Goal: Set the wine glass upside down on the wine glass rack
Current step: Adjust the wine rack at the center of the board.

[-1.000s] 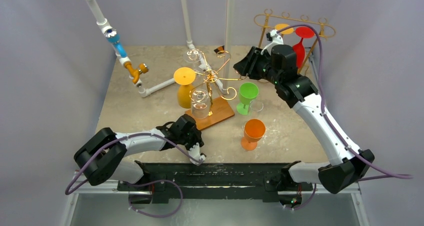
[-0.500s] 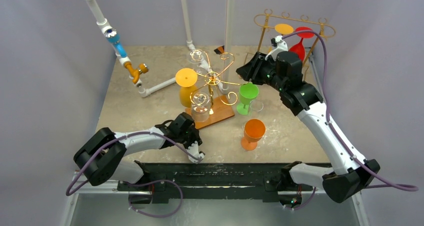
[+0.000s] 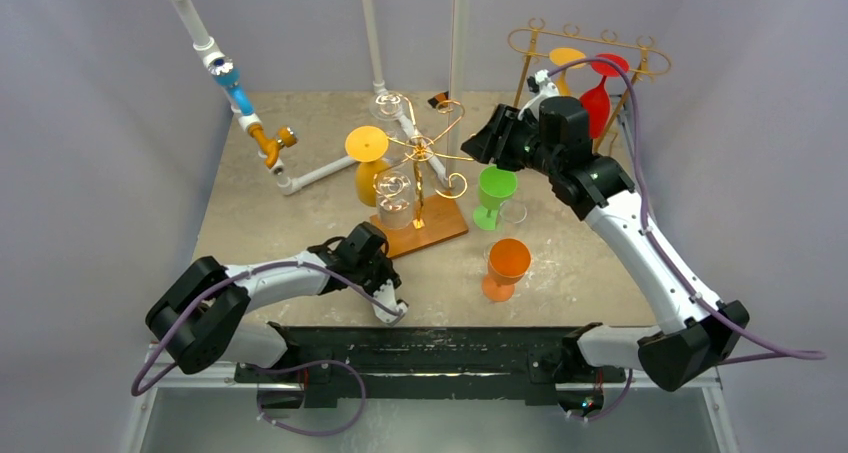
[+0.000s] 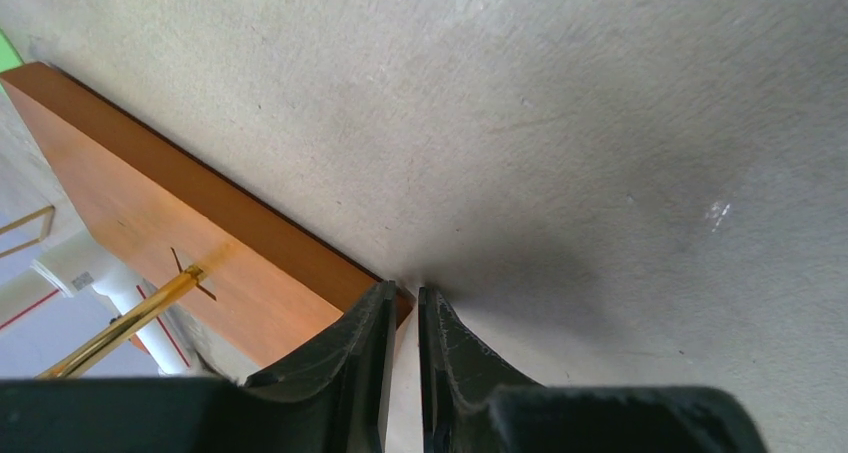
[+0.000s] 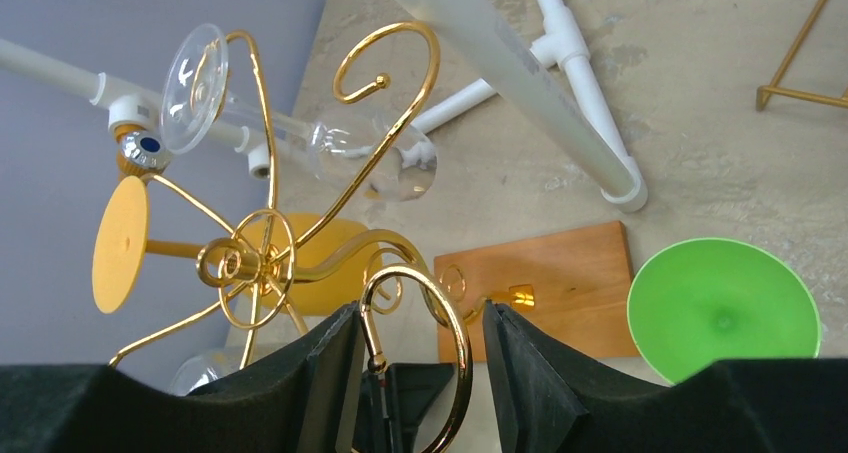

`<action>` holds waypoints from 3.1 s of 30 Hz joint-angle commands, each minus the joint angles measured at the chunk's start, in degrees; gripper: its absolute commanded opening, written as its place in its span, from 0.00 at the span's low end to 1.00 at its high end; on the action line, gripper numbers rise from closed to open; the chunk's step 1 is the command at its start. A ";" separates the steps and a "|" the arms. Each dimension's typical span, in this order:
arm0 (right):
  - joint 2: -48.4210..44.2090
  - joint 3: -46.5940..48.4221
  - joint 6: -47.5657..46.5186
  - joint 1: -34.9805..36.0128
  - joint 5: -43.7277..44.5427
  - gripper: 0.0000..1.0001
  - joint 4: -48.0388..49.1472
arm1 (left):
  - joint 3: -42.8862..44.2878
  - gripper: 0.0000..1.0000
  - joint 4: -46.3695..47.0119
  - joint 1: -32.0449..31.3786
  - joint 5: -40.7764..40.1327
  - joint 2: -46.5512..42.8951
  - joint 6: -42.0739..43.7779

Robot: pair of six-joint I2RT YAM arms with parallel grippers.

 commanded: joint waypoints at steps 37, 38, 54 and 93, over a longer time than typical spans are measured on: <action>2.80 15.96 -4.03 -0.53 3.45 0.73 -13.01 | 16.90 0.50 -42.49 4.28 2.68 -24.02 -20.82; 2.65 15.57 -4.21 -0.47 3.58 0.71 -12.70 | 18.77 0.51 -43.75 4.35 3.80 -24.70 -22.82; 2.73 17.29 -8.76 -1.26 13.38 0.58 -14.77 | 41.24 0.49 -43.17 4.35 15.04 -21.83 -50.73; 8.39 16.83 -8.25 4.23 14.23 0.08 -14.23 | 53.98 0.56 -39.57 4.29 8.65 -18.99 -67.31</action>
